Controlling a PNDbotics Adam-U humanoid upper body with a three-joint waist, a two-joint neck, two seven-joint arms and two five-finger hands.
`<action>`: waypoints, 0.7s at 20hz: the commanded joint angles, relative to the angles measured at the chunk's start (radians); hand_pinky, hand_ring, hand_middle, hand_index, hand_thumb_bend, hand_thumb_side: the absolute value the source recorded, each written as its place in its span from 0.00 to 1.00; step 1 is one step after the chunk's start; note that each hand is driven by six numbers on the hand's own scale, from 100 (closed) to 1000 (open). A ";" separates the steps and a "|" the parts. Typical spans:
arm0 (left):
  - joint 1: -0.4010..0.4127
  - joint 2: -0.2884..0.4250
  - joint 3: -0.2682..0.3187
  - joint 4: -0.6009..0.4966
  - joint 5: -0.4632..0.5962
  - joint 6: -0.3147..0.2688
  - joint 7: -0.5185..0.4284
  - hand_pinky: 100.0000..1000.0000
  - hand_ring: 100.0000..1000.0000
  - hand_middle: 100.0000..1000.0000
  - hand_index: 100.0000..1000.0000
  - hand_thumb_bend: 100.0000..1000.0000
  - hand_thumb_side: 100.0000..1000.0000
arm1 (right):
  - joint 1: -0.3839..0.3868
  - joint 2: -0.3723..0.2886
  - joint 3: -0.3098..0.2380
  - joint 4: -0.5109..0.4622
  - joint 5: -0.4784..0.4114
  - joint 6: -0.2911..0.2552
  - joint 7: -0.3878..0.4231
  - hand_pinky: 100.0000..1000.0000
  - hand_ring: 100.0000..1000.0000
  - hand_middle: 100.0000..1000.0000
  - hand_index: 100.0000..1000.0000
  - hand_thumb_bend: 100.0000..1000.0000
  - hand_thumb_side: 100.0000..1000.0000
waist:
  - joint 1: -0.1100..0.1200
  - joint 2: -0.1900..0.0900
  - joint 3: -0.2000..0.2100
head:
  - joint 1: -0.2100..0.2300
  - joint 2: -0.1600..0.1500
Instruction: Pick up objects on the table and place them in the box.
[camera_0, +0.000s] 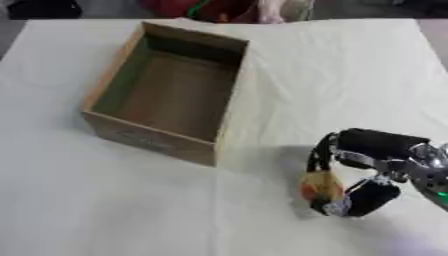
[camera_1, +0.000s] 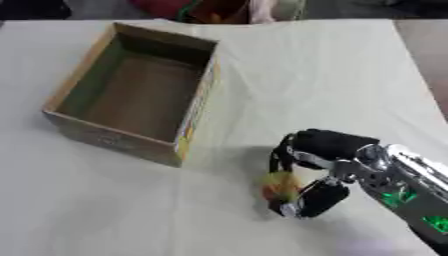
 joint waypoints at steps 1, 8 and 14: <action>-0.008 0.007 -0.003 -0.019 0.000 -0.001 -0.003 0.30 0.36 0.43 0.61 0.00 0.81 | -0.015 -0.032 -0.005 -0.015 -0.020 -0.009 -0.002 0.60 0.63 0.43 0.66 0.00 0.16 | -0.001 -0.017 -0.001 | 0.004 -0.013; -0.009 0.008 -0.003 -0.019 0.000 -0.001 -0.003 0.30 0.36 0.43 0.61 0.00 0.81 | -0.042 -0.046 -0.008 -0.015 -0.047 -0.033 -0.034 0.58 0.60 0.43 0.66 0.00 0.00 | -0.003 -0.019 -0.001 | 0.006 -0.016; -0.010 0.010 -0.004 -0.019 0.001 -0.001 -0.006 0.30 0.36 0.43 0.61 0.00 0.81 | -0.099 -0.065 -0.035 -0.015 -0.069 -0.065 -0.098 0.57 0.59 0.43 0.66 0.00 0.00 | -0.005 -0.021 -0.001 | 0.007 -0.018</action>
